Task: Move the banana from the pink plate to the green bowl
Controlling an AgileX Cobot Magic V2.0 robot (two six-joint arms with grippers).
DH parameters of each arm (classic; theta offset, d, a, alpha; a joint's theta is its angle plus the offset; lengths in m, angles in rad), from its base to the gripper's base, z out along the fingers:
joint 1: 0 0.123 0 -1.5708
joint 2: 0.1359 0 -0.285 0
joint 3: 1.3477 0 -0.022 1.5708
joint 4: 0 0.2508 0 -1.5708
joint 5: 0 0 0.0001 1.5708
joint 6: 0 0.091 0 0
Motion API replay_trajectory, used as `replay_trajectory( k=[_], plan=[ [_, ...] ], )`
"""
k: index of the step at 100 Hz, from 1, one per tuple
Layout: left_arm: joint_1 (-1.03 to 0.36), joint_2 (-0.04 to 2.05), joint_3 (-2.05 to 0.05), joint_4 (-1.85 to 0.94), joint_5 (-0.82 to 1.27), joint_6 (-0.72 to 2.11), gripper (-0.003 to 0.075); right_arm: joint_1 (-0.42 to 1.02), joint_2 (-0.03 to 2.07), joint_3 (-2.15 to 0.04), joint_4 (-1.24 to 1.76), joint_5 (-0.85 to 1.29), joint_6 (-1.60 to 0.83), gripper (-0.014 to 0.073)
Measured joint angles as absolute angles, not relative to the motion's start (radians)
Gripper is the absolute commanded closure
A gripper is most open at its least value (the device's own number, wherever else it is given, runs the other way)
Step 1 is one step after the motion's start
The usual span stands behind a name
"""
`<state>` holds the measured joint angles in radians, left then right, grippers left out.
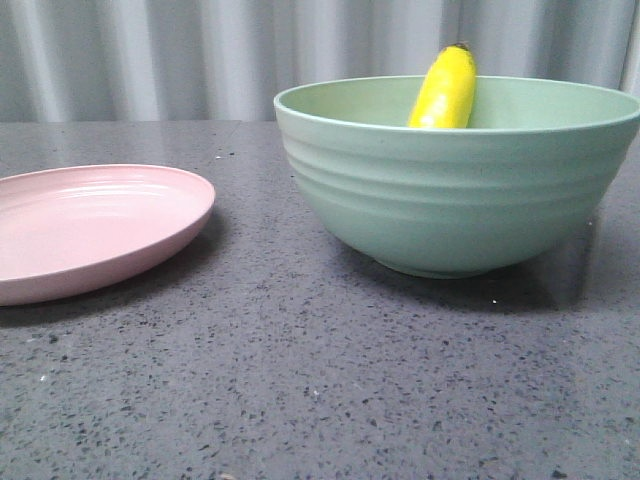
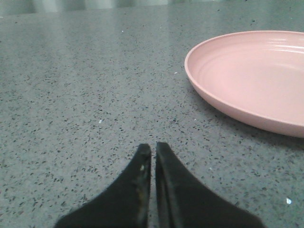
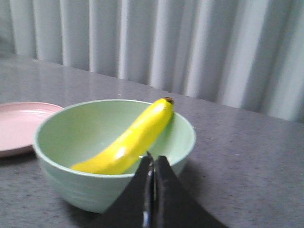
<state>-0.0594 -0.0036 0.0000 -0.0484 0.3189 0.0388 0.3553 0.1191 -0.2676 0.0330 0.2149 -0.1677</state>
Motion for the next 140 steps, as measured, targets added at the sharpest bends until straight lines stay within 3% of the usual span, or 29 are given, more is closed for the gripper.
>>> replay_trajectory(
  k=[41,55,86,140],
  plan=[
    [-0.059,-0.004,0.0,-0.048,0.319,0.039,0.0741,-0.069,0.119,0.012,-0.042,-0.209,0.06,0.0659],
    [-0.059,-0.004,0.0,-0.048,0.319,0.039,0.0741,-0.135,0.077,0.011,-0.043,-0.123,0.106,0.0659],
    [-0.059,-0.004,0.0,-0.05,0.319,0.039,0.0741,-0.143,-0.01,0.011,-0.058,0.319,0.114,0.0659],
    [-0.059,-0.004,0.0,-0.05,0.319,0.039,0.0741,-0.143,-0.01,0.011,-0.059,0.328,0.114,0.0659]
  ],
)
